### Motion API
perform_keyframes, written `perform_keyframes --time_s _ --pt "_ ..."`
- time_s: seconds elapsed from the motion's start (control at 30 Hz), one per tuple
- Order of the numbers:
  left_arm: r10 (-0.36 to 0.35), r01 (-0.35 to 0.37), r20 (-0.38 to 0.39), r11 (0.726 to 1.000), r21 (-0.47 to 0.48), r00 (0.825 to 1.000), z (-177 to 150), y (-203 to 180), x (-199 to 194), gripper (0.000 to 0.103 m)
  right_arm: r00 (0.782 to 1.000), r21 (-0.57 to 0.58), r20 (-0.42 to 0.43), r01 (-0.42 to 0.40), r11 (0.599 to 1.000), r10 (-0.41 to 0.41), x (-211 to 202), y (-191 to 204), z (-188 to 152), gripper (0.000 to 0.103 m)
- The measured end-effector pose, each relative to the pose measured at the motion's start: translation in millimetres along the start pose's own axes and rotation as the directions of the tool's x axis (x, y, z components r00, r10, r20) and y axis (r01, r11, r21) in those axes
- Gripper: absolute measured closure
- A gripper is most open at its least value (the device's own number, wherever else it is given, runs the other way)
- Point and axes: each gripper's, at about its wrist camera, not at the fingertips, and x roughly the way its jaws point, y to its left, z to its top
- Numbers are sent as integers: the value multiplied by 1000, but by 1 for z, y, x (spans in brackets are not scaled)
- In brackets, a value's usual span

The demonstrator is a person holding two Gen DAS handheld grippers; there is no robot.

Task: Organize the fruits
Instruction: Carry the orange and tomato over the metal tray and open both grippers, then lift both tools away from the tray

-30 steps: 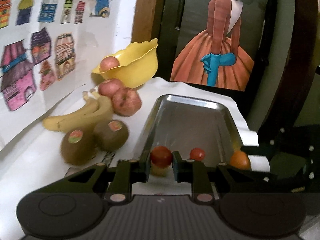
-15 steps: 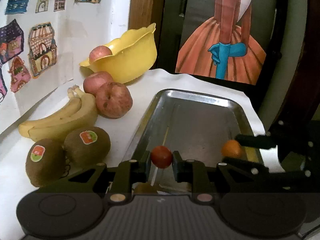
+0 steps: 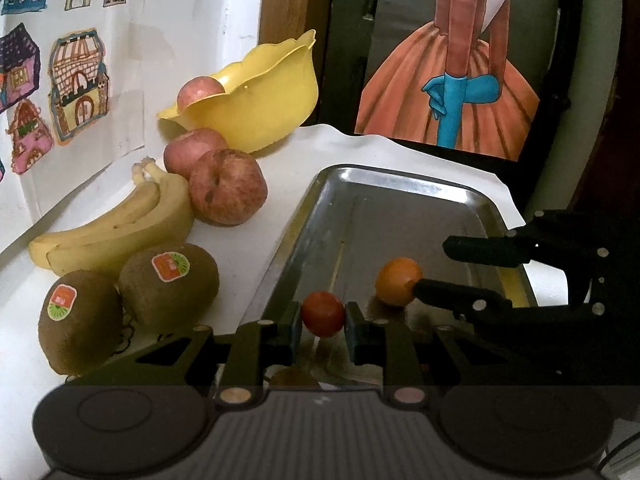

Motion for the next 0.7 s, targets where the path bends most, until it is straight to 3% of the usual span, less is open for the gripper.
perform_keyframes --time_s 0.13,0.3,0.43,0.5,0.57,0.7 --pt "-1 1 12 1000 -14 1000 1 0 -6 77 999 14 20 27 1000 -28 -15 0 0 49" --pt "0 1 33 1000 -26 999 3 -3 -20 66 996 31 56 67 997 -69 -43 3 1 31" --pt "17 -14 71 999 -36 997 2 -5 -41 36 991 51 95 90 995 -95 -72 9 5 14" --pt "22 -18 90 999 -43 996 2 -5 -53 29 989 61 114 89 994 -95 -87 13 6 5" --pt "28 -22 108 999 -50 994 0 -6 -66 16 987 61 123 93 994 -100 -100 18 7 4" --pt "43 -35 154 998 -58 987 -5 -6 -93 4 984 65 140 101 993 -110 -123 31 8 1"
